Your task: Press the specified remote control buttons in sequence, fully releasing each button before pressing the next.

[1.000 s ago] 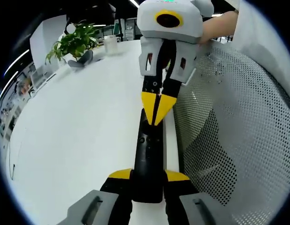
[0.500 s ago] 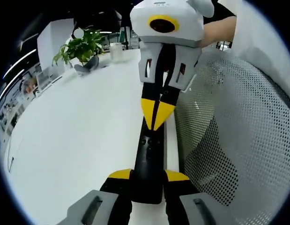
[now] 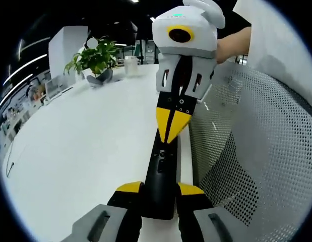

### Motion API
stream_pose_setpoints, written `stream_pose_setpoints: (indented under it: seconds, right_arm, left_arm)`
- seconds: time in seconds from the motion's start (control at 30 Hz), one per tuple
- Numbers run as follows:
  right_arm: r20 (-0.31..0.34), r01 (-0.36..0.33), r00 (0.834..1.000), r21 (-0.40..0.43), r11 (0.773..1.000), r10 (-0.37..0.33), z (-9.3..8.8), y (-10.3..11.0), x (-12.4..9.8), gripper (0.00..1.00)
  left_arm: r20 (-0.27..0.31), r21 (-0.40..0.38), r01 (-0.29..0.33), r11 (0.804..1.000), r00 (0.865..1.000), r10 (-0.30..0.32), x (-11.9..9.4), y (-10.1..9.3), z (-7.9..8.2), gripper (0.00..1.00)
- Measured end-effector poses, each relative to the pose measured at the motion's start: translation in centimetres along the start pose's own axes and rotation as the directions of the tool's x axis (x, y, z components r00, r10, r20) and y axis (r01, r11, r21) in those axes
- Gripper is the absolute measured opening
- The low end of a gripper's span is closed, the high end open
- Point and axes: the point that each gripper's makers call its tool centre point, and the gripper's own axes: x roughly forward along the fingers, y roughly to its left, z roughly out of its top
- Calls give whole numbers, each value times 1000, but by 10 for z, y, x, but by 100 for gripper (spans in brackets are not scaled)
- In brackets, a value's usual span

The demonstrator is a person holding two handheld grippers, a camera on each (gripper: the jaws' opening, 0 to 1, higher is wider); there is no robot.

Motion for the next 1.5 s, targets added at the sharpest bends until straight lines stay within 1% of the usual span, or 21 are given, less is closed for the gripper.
stream_pose_setpoints:
  seconds: [0.1,0.2,0.27,0.3,0.37,0.43,0.5,0.53,0.57,0.6,0.67,0.73,0.77,0.9,1.03,1.07,1.1,1.13,1.17,1.43,1.5]
  right_arm:
    - [-25,-5,1000,-30,1000,4,-1,-1,4,0]
    - [-34,-25,999,-20,999,24,-2,-2,3,0]
    - [-43,-42,998,-18,999,42,-2,0,4,0]
    - [-46,-44,998,-17,999,44,-2,1,4,0]
    - [-63,-39,997,-63,997,35,-3,1,4,0]
    - [-76,-21,997,-106,994,13,-3,1,5,0]
    - [-82,-4,997,-136,991,-8,-3,2,5,0]
    - [-80,13,996,-152,988,-26,-3,2,5,0]
    - [-77,21,996,-163,986,-34,-3,2,5,0]
    - [-74,24,997,-168,986,-37,-4,3,5,0]
    - [-49,42,998,-146,988,-49,-4,2,4,0]
    - [-21,46,999,-155,987,-50,-3,1,2,0]
    - [-9,49,999,-122,991,-50,-3,2,2,0]
    - [7,21,1000,-119,993,-20,2,10,1,0]
    - [12,-4,1000,-139,990,6,8,16,4,0]
    - [2,-10,1000,-144,990,10,7,16,5,0]
    - [-48,-23,999,-172,985,15,1,17,7,0]
    - [-58,-14,998,-191,982,3,-1,16,7,0]
    - [-27,-14,1000,-193,981,9,5,18,6,0]
    - [-64,-29,998,-235,972,14,1,20,7,0]
    - [-74,-39,997,-263,964,20,1,21,7,0]
  left_arm:
    - [2,3,1,1000,1000,-1,0,0,0,25]
    - [2,1,0,1000,1000,0,0,0,0,25]
    - [21,3,-3,1000,1000,3,2,1,2,26]
    - [51,-7,-14,1000,999,14,6,1,5,29]
    - [55,7,-2,1000,998,2,9,-2,9,34]
    - [16,0,-8,1000,1000,8,11,-2,10,32]
    - [1,-3,-18,1000,1000,18,7,1,10,28]
    - [-9,1,2,1000,1000,-2,6,-1,9,27]
    - [-23,27,10,1000,1000,-9,6,-3,7,26]
    - [-18,16,-2,1000,1000,2,8,-1,8,25]
    - [-24,23,5,1000,1000,-4,8,-1,7,25]
    - [-33,23,8,1000,999,-8,9,-1,7,25]
    - [-39,25,9,1000,999,-8,10,-1,7,25]
    - [-63,29,15,999,998,-13,12,-4,9,25]
    - [-48,25,18,1000,999,-17,14,-6,9,25]
    - [-44,25,17,1000,999,-16,14,-6,9,25]
    - [-40,22,16,1000,999,-15,14,-6,9,25]
    - [-38,22,17,1000,999,-16,14,-6,9,25]
    - [-37,22,16,1000,999,-16,14,-6,10,25]
    - [-25,20,22,1000,999,-21,14,-6,10,25]
    - [-24,19,22,1000,999,-22,14,-6,10,25]
